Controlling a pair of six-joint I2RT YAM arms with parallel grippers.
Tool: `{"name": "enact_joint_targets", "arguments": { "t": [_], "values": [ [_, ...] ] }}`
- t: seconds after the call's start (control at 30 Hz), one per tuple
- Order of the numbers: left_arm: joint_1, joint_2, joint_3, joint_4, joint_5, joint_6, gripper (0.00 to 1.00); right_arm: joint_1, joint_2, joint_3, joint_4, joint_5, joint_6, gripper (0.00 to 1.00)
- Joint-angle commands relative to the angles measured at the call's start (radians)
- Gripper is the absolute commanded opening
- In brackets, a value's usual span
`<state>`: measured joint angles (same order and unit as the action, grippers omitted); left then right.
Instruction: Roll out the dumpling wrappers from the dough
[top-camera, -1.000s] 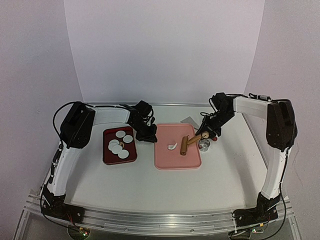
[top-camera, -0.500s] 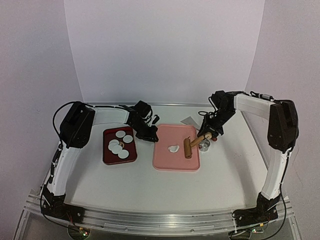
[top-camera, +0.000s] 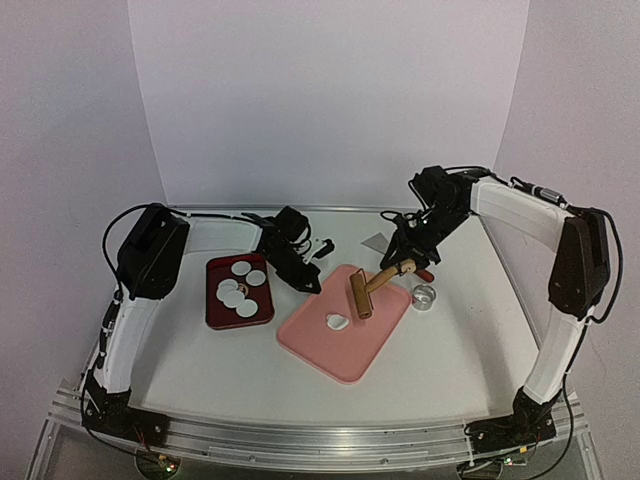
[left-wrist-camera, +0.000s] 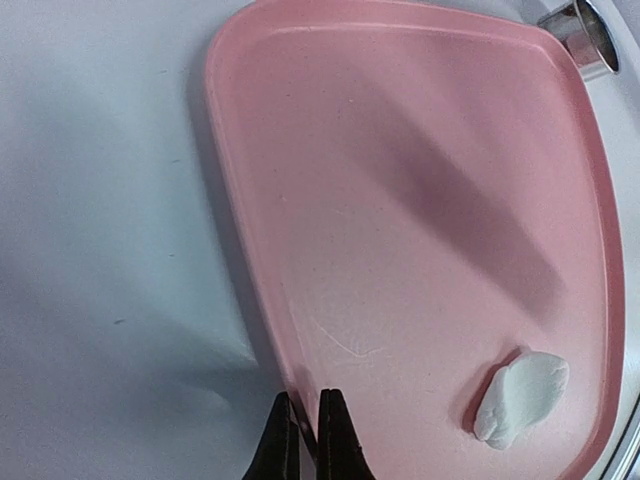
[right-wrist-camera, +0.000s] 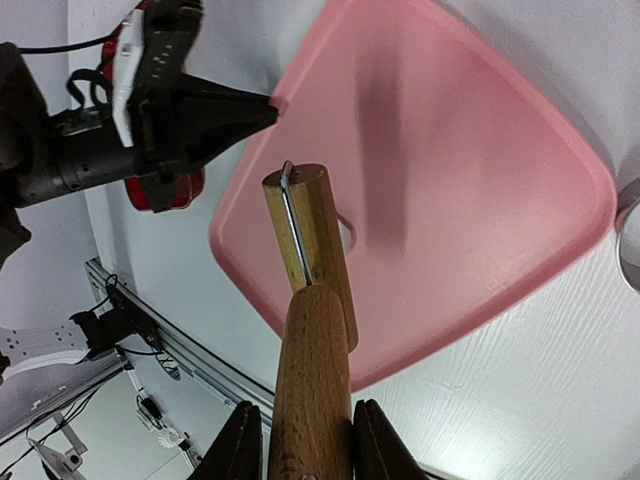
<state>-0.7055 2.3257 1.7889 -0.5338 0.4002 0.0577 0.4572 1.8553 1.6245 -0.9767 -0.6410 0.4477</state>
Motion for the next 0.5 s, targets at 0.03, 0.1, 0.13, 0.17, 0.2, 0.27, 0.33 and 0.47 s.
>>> {"name": "enact_joint_targets", "arguments": {
  "t": [0.03, 0.1, 0.13, 0.17, 0.2, 0.27, 0.33, 0.47],
  "values": [
    [-0.026, -0.091, -0.01, 0.033, 0.064, -0.05, 0.13, 0.024, -0.063, 0.065, -0.054, -0.067, 0.017, 0.0],
    [-0.026, -0.121, -0.038, 0.066, 0.043, -0.135, 0.24, 0.027, -0.057, 0.056, -0.07, -0.052, 0.011, 0.0],
    [-0.026, -0.139, -0.056, 0.083, 0.033, -0.172, 0.28, 0.029, -0.055, 0.052, -0.075, -0.046, 0.009, 0.0],
    [-0.026, -0.167, -0.081, 0.105, 0.019, -0.216, 0.31, 0.03, -0.052, 0.048, -0.079, -0.047, 0.002, 0.0],
    [-0.026, -0.194, -0.113, 0.127, 0.007, -0.254, 0.34, 0.032, -0.049, 0.046, -0.08, -0.05, -0.009, 0.0],
    [-0.026, -0.25, -0.176, 0.158, -0.03, -0.345, 0.37, 0.034, -0.037, 0.05, -0.088, -0.052, -0.028, 0.0],
    [-0.027, -0.314, -0.229, 0.163, -0.065, -0.448, 0.38, 0.035, -0.015, 0.067, -0.106, -0.066, -0.049, 0.0],
    [-0.034, -0.43, -0.355, 0.165, -0.104, -0.606, 0.41, 0.048, 0.011, 0.078, -0.111, -0.053, -0.084, 0.0]
  ]
}}
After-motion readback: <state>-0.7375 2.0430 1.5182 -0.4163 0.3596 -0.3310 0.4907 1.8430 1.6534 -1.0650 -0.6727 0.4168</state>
